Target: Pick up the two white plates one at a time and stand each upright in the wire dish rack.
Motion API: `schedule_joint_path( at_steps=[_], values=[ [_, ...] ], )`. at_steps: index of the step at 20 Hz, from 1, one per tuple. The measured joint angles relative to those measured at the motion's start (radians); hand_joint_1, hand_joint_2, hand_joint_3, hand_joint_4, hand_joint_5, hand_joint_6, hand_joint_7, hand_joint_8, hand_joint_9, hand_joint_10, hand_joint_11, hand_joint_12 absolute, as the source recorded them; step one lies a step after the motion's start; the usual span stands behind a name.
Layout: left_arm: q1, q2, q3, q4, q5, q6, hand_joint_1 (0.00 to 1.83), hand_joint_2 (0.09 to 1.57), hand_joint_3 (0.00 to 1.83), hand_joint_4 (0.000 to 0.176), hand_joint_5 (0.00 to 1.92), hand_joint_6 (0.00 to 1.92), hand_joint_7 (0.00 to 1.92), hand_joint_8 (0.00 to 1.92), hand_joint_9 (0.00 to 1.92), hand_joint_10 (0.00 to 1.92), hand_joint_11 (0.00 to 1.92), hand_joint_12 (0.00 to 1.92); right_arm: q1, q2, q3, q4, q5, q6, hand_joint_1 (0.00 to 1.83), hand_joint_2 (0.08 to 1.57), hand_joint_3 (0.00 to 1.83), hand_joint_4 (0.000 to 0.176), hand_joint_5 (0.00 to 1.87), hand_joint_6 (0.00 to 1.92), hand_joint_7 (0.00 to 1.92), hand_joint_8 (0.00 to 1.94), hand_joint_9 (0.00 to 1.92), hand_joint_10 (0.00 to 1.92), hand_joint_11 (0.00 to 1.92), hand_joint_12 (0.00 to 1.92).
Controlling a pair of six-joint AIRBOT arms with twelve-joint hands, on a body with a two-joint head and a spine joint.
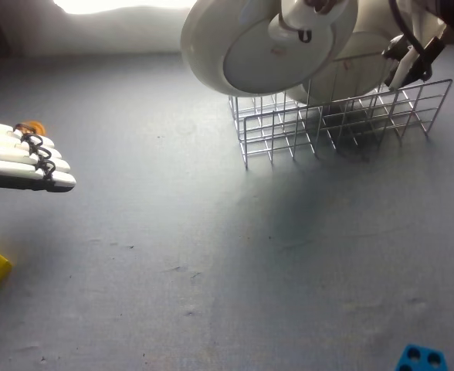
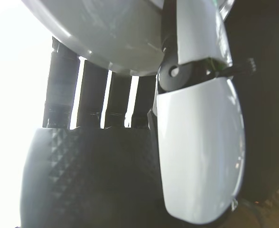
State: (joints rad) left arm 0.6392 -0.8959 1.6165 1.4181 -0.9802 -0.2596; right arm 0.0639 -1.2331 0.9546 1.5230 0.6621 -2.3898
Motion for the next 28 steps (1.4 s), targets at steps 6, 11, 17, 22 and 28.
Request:
schedule_joint_path(
  at_steps=[6, 11, 17, 22, 28],
  values=[
    [0.0, 0.0, 0.0, 0.0, 0.0, 0.0, 0.0, 0.97, 0.0, 0.0, 0.0, 0.0, 0.0, 0.0, 0.0, 0.0, 0.0, 0.0, 0.011, 0.0, 0.021, 0.028, -0.053, -0.027, 1.49, 1.07, 0.0, 0.0, 1.0, 0.93, 0.95, 0.81, 1.0, 0.92, 0.97, 1.36],
    [0.0, 0.0, 0.002, 0.001, 0.0, 0.0, 0.0, 0.98, 0.0, 0.0, 0.0, 0.0, 0.0, 0.0, 0.0, 0.0, 0.0, 0.0, 0.014, 0.0, 0.041, 0.029, -0.068, -0.033, 1.49, 1.08, 0.0, 0.0, 0.95, 1.03, 0.92, 0.87, 0.98, 0.92, 0.97, 1.35],
    [0.0, 0.0, 0.002, 0.0, 0.0, 0.0, 0.0, 0.97, 0.0, 0.0, 0.0, 0.0, 0.0, 0.0, 0.0, 0.0, 0.0, 0.0, 0.014, 0.0, 0.046, 0.078, -0.052, -0.072, 1.49, 1.08, 0.0, 0.0, 0.97, 1.01, 0.95, 0.81, 0.97, 0.92, 0.95, 1.37],
    [0.0, 0.0, 0.002, 0.0, 0.0, 0.0, 0.0, 0.98, 0.0, 0.0, 0.0, 0.0, 0.0, 0.0, 0.0, 0.0, 0.0, 0.0, 0.008, 0.0, 0.078, 0.08, -0.061, -0.076, 1.49, 1.07, 0.0, 0.0, 1.0, 0.97, 0.97, 0.78, 1.0, 0.89, 0.95, 1.38],
    [0.0, 0.0, 0.002, 0.0, 0.0, 0.0, 0.0, 0.97, 0.0, 0.0, 0.0, 0.0, 0.0, 0.0, 0.0, 0.0, 0.0, 0.0, -0.02, -0.014, 0.124, 0.086, -0.077, -0.084, 1.49, 1.1, 0.0, 0.0, 0.94, 1.05, 0.92, 0.83, 0.95, 0.99, 0.92, 1.44]
  ],
)
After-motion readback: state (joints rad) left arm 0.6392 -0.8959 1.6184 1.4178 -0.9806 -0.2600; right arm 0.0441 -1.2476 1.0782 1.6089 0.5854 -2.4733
